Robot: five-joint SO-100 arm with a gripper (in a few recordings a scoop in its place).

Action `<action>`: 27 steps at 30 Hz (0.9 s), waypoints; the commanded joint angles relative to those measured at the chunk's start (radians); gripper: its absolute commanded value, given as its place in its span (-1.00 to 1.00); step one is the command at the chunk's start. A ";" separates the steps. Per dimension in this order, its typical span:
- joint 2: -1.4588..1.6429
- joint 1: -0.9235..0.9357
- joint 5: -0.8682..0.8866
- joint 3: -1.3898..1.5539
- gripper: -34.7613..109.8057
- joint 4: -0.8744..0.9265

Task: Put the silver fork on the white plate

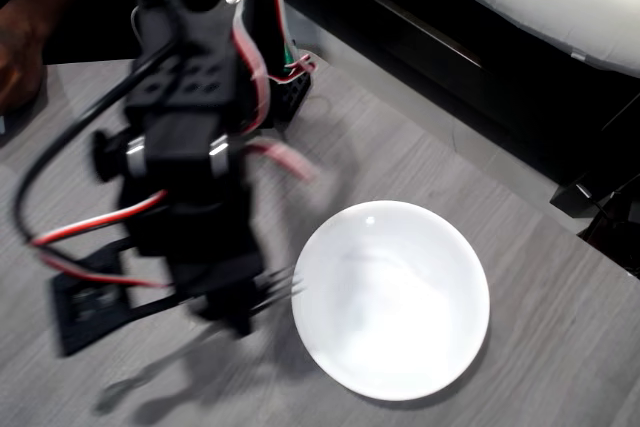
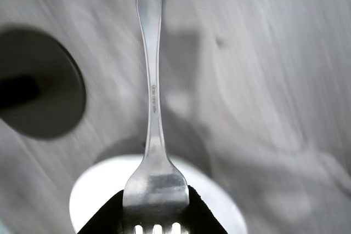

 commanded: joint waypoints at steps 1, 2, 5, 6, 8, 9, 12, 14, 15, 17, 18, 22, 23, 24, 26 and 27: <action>0.081 -0.095 0.057 -0.032 -0.50 0.043; 0.086 -0.126 0.071 -0.032 -0.50 0.051; 0.094 -0.207 0.117 -0.032 -0.50 0.063; 0.094 -0.233 0.130 -0.032 -0.50 0.064; 0.094 -0.284 0.156 -0.031 -0.50 0.064; 0.089 -0.308 0.170 -0.031 -0.50 0.061; 0.061 -0.373 0.206 -0.031 -0.50 0.057; 0.034 -0.405 0.224 -0.029 -0.51 0.048; 0.020 -0.419 0.232 -0.025 -0.51 0.038; -0.017 -0.439 0.245 -0.012 -0.51 0.011; -0.035 -0.448 0.252 -0.005 -0.51 -0.006; -0.126 -0.471 0.270 0.021 -0.51 -0.071; -0.153 -0.472 0.273 0.021 -0.51 -0.083; -0.179 -0.474 0.275 0.021 -0.51 -0.097; -0.230 -0.474 0.276 0.021 -0.51 -0.127; -0.255 -0.474 0.278 0.021 -0.51 -0.141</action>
